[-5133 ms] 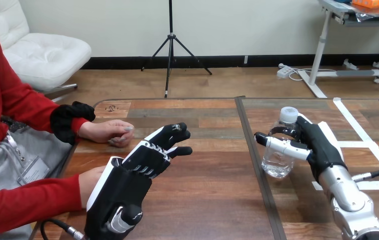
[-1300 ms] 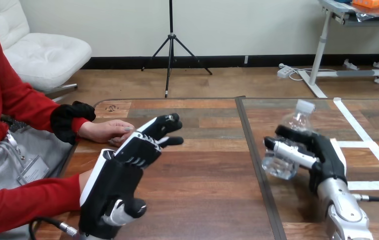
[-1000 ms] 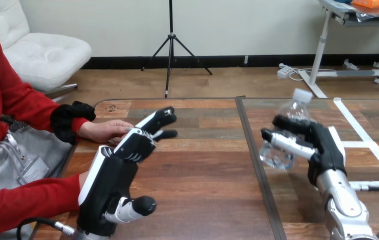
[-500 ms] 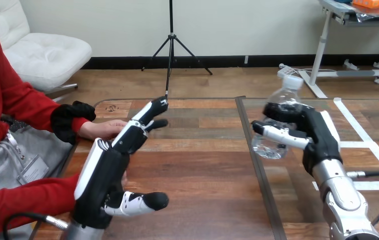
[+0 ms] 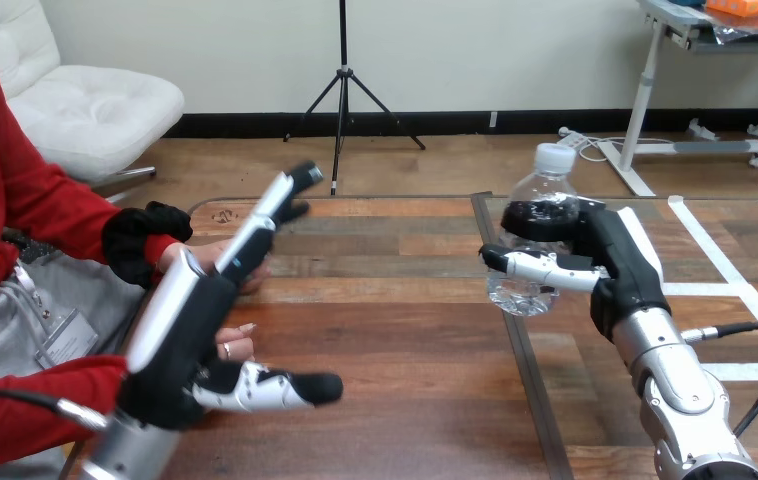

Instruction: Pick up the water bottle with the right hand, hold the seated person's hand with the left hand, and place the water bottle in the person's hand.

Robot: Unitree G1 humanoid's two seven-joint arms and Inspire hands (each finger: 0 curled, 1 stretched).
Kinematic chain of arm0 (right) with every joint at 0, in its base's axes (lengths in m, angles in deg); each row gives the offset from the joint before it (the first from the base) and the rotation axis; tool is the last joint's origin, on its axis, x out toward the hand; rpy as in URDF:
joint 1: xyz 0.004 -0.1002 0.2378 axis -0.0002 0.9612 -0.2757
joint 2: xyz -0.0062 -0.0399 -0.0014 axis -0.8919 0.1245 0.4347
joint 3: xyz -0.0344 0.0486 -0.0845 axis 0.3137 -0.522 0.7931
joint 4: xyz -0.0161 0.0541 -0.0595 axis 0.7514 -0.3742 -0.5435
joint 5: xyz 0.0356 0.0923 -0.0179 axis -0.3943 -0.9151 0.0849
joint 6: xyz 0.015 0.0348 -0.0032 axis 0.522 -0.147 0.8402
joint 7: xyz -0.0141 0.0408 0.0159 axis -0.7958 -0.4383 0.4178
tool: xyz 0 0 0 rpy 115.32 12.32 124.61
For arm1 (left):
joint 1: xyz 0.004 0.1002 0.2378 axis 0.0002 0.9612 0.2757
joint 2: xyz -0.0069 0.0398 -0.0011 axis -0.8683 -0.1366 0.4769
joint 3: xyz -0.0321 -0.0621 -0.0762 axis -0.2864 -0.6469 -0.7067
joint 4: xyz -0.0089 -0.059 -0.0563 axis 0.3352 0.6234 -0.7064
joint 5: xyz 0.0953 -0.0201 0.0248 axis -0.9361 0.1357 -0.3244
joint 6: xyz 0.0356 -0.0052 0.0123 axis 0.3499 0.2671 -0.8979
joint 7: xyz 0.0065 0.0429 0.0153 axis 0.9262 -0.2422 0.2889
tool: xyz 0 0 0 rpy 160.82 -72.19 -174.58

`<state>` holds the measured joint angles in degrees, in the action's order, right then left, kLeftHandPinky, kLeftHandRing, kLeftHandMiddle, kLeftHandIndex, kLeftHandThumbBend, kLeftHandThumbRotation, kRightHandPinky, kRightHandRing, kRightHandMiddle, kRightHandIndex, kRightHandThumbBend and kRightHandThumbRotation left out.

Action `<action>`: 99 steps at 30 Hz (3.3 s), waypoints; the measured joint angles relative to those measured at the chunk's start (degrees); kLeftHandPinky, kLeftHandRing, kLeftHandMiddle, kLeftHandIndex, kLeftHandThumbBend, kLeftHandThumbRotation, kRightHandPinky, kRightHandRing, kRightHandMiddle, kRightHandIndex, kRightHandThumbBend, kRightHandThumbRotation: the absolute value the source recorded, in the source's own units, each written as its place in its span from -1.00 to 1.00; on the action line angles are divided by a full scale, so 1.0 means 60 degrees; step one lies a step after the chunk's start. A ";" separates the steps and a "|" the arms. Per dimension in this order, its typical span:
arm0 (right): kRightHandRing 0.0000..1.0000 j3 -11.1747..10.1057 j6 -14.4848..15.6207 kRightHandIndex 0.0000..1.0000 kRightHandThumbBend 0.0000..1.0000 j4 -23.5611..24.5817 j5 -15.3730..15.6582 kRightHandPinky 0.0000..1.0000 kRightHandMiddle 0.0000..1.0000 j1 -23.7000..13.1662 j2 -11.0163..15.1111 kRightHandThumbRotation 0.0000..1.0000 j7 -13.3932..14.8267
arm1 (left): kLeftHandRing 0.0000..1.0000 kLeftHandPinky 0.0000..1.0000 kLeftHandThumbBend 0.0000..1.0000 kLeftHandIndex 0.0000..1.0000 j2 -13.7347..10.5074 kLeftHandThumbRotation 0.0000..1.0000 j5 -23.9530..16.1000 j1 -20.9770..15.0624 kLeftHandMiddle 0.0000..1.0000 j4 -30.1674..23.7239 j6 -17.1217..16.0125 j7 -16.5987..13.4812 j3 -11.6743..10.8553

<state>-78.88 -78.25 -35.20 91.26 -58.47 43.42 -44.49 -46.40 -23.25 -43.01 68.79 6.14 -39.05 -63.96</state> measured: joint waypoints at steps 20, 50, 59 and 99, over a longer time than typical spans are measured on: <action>-0.29 0.0240 -0.0004 -0.08 0.76 0.0234 0.0197 -0.42 -0.09 0.0000 0.0079 -1.00 -0.0033 | 0.92 0.61 1.00 1.00 -0.2369 0.17 -0.3320 0.0012 1.00 -0.1267 0.1166 -0.2920 -0.0341; -0.26 0.0235 0.0310 -0.08 0.66 0.1607 0.0079 -0.40 -0.08 0.0196 0.0115 -1.00 -0.0041 | 0.71 0.51 1.00 0.84 -0.6170 0.00 -0.7870 -0.0900 0.76 -0.0187 0.4081 -0.6957 0.1898; -0.27 0.0225 0.0707 -0.08 0.63 0.2448 0.0049 -0.41 -0.09 0.0394 0.0163 -1.00 -0.0058 | 0.68 0.51 1.00 0.77 -0.6605 0.02 -0.8274 -0.1549 0.72 0.0639 0.4426 -0.7309 0.3046; -0.29 0.0125 0.2363 -0.09 0.64 0.5308 -0.0030 -0.43 -0.11 0.1428 0.0794 -1.00 -0.0103 | 0.76 0.73 1.00 0.78 -0.7495 0.02 -0.9525 -0.3829 0.74 0.2455 0.5647 -0.6495 0.6856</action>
<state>-78.13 -64.08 -3.35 91.08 -49.91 48.18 -45.10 -91.38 -80.40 -65.99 83.52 40.02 -78.02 -22.82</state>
